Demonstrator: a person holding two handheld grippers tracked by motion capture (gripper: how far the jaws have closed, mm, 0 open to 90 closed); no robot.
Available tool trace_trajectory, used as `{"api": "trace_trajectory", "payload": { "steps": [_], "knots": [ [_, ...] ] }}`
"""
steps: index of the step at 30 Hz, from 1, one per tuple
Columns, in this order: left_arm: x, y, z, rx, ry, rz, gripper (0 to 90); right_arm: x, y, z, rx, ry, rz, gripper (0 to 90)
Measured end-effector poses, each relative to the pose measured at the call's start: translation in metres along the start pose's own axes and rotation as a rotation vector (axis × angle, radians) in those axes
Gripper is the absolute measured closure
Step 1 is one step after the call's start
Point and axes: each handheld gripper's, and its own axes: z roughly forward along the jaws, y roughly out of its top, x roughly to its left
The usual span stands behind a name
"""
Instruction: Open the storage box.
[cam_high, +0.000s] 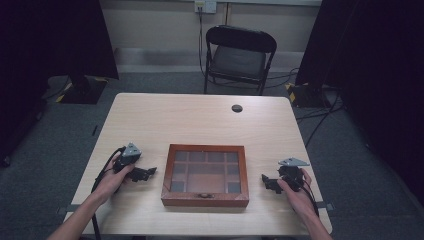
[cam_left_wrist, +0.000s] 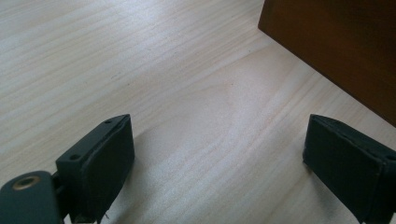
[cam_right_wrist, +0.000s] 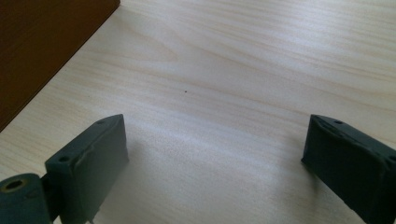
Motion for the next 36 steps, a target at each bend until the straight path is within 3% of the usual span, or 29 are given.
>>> {"api": "trace_trajectory", "payload": {
  "steps": [2,4,10,16,20,31,36],
  "knots": [
    [0.0,0.0,0.0,0.0,0.0,-0.001,8.4,0.0,0.0,0.0,0.006,0.002,0.0,6.2],
    [0.0,0.0,0.0,0.0,0.0,0.0,8.4,0.0,0.002,-0.003,0.014,0.013,-0.014,15.2],
    [0.0,0.0,0.0,0.001,0.001,0.0,8.4,0.004,0.006,-0.006,0.022,0.037,-0.036,16.7],
    [0.0,0.0,0.0,0.0,-0.001,-0.004,8.4,0.011,0.019,-0.024,-0.05,0.107,-0.024,22.7],
    [0.0,0.0,0.0,0.0,-0.001,-0.004,8.4,0.016,0.024,-0.031,-0.066,0.14,-0.032,25.9],
    [0.0,0.0,0.0,0.0,0.0,-0.004,8.4,0.041,0.043,-0.055,-0.084,0.317,-0.067,44.4],
    [0.0,0.0,0.0,0.0,0.0,-0.004,8.4,0.055,0.048,-0.063,-0.111,0.421,-0.086,51.1]
  ]
}}
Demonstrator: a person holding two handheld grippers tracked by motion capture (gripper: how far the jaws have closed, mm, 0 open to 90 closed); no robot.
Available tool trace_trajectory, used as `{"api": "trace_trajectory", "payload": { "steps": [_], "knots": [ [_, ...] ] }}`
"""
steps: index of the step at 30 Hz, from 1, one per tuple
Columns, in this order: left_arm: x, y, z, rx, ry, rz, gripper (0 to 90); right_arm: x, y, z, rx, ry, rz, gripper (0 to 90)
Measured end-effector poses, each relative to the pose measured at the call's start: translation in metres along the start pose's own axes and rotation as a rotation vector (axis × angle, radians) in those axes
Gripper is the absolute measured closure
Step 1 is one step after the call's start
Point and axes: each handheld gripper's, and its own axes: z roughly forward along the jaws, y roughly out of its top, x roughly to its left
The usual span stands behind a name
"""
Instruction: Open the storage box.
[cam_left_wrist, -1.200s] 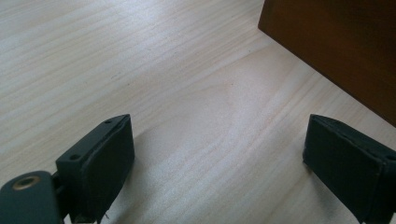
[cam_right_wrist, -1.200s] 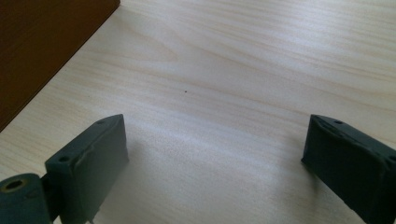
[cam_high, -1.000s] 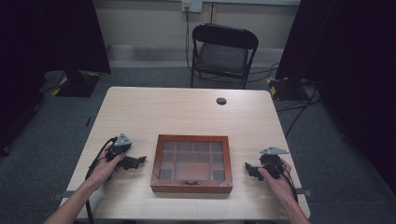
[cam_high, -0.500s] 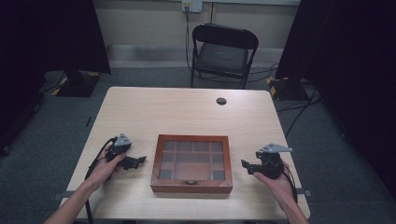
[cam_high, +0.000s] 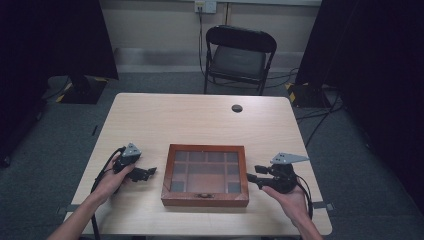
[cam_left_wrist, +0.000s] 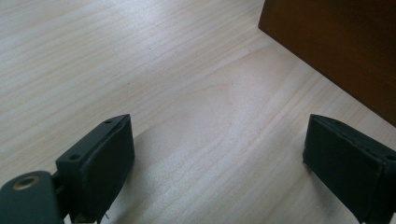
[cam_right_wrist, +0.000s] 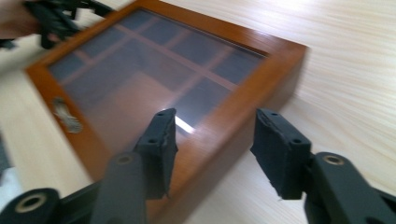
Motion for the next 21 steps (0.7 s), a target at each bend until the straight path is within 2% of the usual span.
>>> {"api": "trace_trajectory", "payload": {
  "steps": [6,15,18,21],
  "knots": [
    [0.0,0.0,0.0,0.0,0.001,0.002,8.4,0.019,0.01,0.004,-0.018,0.097,-0.03,59.8],
    [0.0,0.0,0.0,0.0,0.001,0.002,8.4,0.049,0.024,0.022,0.019,0.219,-0.088,64.7],
    [0.0,0.0,0.0,0.001,0.002,0.005,8.4,0.056,0.028,0.028,0.027,0.24,-0.104,66.0],
    [0.0,0.0,0.0,0.001,0.002,0.005,8.4,0.07,0.032,0.041,0.048,0.284,-0.143,70.4]
  ]
}}
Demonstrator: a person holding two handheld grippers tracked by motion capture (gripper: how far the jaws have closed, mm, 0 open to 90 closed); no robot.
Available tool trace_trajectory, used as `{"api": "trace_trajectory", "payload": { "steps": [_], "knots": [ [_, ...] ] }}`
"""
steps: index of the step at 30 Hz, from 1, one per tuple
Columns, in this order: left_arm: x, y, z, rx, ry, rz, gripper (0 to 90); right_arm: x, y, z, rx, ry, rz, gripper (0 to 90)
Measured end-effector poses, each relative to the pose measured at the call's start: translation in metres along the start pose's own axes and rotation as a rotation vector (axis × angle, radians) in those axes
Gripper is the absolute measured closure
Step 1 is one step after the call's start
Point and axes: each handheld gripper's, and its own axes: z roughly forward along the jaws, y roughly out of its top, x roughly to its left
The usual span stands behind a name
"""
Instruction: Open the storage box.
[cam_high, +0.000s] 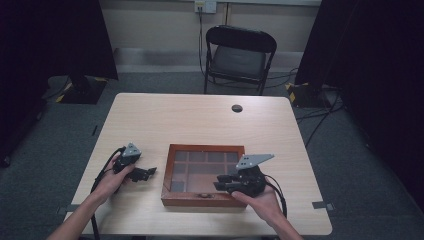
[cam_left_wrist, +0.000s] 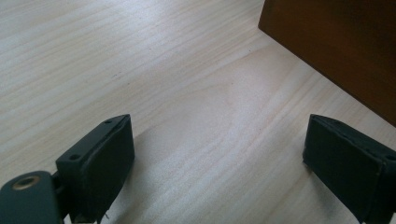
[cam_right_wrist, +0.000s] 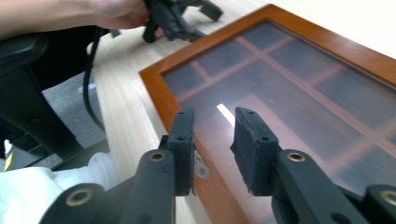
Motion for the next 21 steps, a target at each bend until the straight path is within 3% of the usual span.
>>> {"api": "trace_trajectory", "payload": {
  "steps": [9,21],
  "knots": [
    [0.0,0.0,0.0,-0.003,-0.002,-0.008,8.4,0.012,0.001,0.022,0.049,0.07,-0.048,77.7],
    [0.0,0.0,0.0,0.001,0.0,0.0,8.4,0.016,-0.005,0.035,0.087,0.087,-0.063,81.4]
  ]
}}
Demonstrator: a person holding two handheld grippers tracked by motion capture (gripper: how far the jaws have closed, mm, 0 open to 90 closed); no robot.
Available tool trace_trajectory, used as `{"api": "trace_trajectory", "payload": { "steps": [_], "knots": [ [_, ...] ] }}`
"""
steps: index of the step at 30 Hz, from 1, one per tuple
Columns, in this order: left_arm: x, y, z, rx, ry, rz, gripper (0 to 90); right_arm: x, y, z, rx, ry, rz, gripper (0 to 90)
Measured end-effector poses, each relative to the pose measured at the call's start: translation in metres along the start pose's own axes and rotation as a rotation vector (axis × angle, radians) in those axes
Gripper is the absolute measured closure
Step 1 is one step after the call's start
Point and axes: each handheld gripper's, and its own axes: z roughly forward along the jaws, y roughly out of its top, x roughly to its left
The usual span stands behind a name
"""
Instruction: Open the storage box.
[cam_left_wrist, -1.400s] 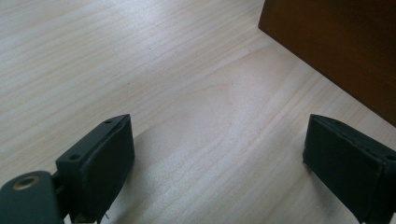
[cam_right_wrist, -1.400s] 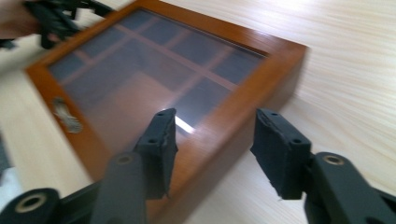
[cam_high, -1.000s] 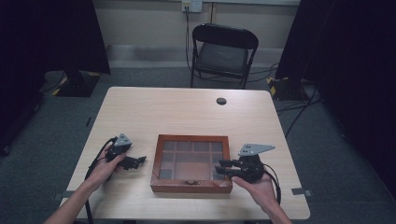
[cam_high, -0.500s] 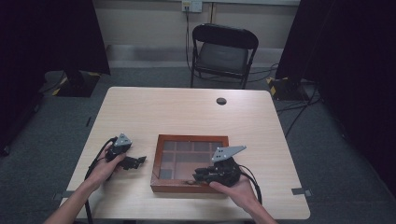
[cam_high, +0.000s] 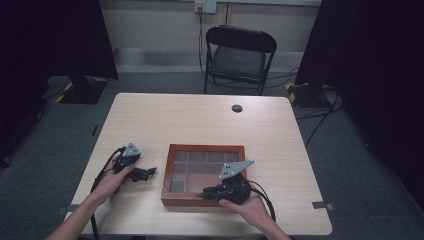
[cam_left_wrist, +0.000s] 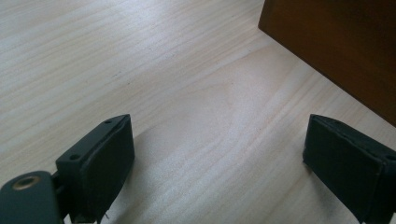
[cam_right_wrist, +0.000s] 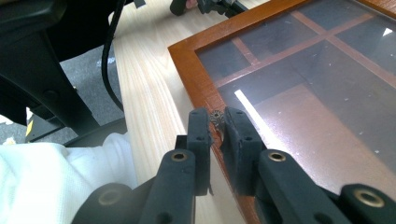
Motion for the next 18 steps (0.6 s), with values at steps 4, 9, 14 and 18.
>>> {"api": "trace_trajectory", "payload": {
  "steps": [4,9,14,18],
  "knots": [
    [-0.0001,0.0,0.0001,-0.002,0.0,-0.003,8.4,-0.0037,-0.0007,0.003,0.007,-0.014,0.0,80.4],
    [-0.0001,0.0,0.0001,-0.001,0.0,-0.002,8.4,-0.0059,-0.0015,0.0067,0.022,-0.008,-0.004,80.6],
    [-0.0002,0.0,0.0001,-0.002,0.0,-0.003,8.4,-0.006,-0.0022,0.0077,0.011,-0.011,-0.01,80.3],
    [-0.0001,0.0,0.0001,-0.001,0.0,-0.001,8.4,-0.0062,-0.0023,0.0077,0.011,-0.012,-0.013,80.9]
  ]
}}
